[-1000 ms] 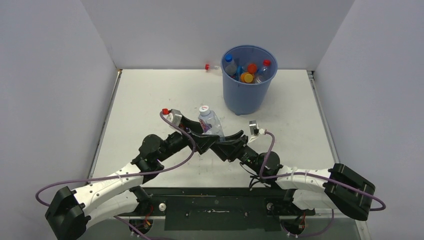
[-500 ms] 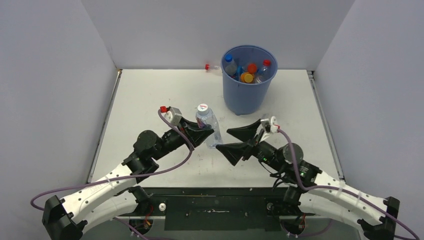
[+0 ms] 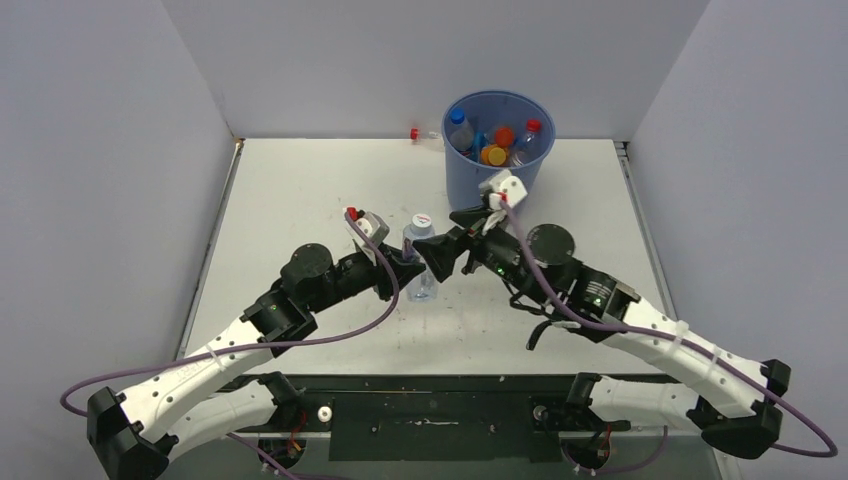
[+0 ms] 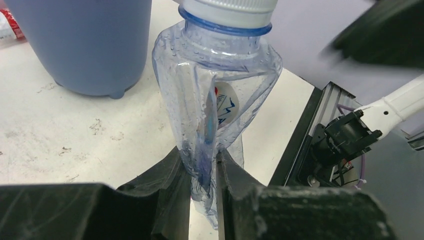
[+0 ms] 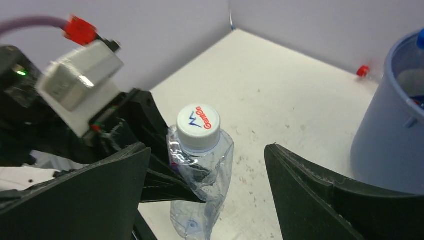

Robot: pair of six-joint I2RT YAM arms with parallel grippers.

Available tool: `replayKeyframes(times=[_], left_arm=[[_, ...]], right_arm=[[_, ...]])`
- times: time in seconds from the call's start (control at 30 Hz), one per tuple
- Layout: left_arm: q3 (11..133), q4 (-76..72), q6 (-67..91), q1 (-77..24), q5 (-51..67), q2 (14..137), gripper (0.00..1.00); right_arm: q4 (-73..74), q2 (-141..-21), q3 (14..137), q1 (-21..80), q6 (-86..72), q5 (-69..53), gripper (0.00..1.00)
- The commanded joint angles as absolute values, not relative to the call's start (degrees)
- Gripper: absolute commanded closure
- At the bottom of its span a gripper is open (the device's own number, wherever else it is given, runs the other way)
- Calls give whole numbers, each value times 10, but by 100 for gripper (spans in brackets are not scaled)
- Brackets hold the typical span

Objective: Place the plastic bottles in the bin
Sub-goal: Place the plastic bottle in the trash bin.

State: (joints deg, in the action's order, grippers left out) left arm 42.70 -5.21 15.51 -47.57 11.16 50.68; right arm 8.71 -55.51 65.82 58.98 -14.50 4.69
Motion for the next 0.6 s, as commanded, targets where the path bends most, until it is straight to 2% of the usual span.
replayKeyframes(times=[0.0, 0.23, 0.3, 0.37, 0.43, 0.5, 0.57], left_arm=[[458, -49, 142, -478, 120, 506, 100], [455, -57, 142, -481, 139, 506, 100], [455, -56, 139, -482, 139, 506, 100], [454, -53, 137, -482, 138, 506, 100], [453, -51, 135, -483, 138, 506, 100], [450, -50, 133, -483, 139, 504, 100], [448, -52, 132, -483, 138, 502, 100]], right_arm=[[116, -589, 685, 594, -131, 72, 16], [98, -617, 692, 591, -133, 80, 25], [77, -613, 684, 587, -138, 74, 22], [51, -607, 674, 583, -146, 67, 14], [32, -602, 670, 580, -153, 61, 10], [25, -605, 673, 577, -159, 56, 11], [29, -615, 681, 571, -163, 44, 17]])
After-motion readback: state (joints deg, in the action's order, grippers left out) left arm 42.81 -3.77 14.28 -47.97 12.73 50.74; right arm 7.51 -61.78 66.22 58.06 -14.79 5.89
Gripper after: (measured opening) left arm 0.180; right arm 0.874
